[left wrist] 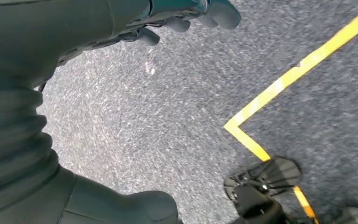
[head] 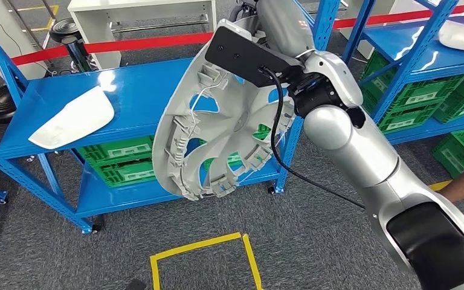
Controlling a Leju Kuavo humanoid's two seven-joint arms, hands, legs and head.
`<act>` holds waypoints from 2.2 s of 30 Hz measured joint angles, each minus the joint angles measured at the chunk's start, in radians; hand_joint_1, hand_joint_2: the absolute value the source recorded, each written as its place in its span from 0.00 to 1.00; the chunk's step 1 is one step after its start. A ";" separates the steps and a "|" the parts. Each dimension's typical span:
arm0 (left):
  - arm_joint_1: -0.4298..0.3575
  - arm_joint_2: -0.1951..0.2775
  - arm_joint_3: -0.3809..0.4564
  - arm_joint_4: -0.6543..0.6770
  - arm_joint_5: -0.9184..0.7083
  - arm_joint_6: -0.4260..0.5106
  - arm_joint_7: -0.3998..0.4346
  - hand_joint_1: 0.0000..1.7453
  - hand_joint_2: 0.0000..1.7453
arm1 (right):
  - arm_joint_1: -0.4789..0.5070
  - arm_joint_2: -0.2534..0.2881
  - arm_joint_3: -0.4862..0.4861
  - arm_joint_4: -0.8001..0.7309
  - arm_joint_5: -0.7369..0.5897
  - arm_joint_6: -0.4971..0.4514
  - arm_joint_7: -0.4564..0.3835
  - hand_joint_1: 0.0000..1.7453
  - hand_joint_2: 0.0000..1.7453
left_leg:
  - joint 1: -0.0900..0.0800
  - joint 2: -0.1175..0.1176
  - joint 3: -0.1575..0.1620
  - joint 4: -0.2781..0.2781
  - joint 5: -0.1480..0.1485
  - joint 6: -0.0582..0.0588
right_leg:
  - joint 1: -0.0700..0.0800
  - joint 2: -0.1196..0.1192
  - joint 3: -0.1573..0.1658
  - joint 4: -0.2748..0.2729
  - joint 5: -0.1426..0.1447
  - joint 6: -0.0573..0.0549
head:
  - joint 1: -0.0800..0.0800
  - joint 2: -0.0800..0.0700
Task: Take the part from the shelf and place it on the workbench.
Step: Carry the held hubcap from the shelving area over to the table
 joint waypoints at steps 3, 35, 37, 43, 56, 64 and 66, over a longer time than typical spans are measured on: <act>0.001 0.002 0.000 0.000 0.001 -0.001 -0.003 0.00 1.00 | -0.001 0.000 0.001 0.001 0.000 0.009 0.003 1.00 1.00 | -0.001 0.003 -0.052 0.006 0.040 0.006 | -0.002 0.001 -0.038 0.186 -0.123 0.011 | 0.002 0.000; 0.028 0.032 0.019 0.004 0.046 0.009 -0.042 0.00 1.00 | -0.078 0.084 0.053 0.075 -0.025 0.020 0.011 1.00 1.00 | 0.003 -0.001 -0.077 0.020 0.044 0.005 | -0.001 0.001 -0.041 0.235 -0.105 0.015 | 0.002 0.000; 0.030 0.032 0.022 0.004 0.049 0.009 -0.042 0.00 1.00 | -0.078 0.084 0.056 0.081 -0.025 0.015 0.011 1.00 1.00 | 0.002 -0.001 -0.110 0.028 0.065 0.002 | 0.001 0.001 0.028 0.185 -0.058 0.008 | 0.002 0.000; 0.034 0.034 0.025 0.005 0.050 0.011 -0.045 0.00 1.00 | -0.080 0.088 0.058 0.086 -0.025 0.008 0.008 1.00 1.00 | 0.001 -0.003 -0.150 0.027 0.119 -0.029 | 0.011 0.000 0.183 -0.065 -0.079 -0.021 | 0.004 0.000; 0.031 0.034 0.025 0.004 0.045 0.011 -0.040 0.00 1.00 | -0.072 0.086 0.060 0.088 -0.025 0.007 0.008 1.00 1.00 | 0.006 -0.012 0.023 0.023 -0.038 -0.048 | -0.001 -0.004 0.045 -0.069 0.059 -0.013 | -0.001 0.000; 0.027 0.031 0.025 0.004 0.038 0.011 -0.035 0.00 1.00 | -0.072 0.079 0.060 0.090 -0.029 0.009 0.008 1.00 1.00 | 0.007 0.002 -0.045 0.003 0.026 0.007 | -0.002 0.000 -0.040 0.182 -0.115 0.017 | 0.009 0.000; 0.026 0.031 0.025 0.004 0.037 0.011 -0.033 0.00 1.00 | -0.072 0.075 0.060 0.092 -0.034 0.010 0.009 1.00 1.00 | 0.006 0.002 -0.075 0.012 0.043 0.006 | -0.002 0.000 -0.026 0.229 -0.098 0.017 | 0.009 0.000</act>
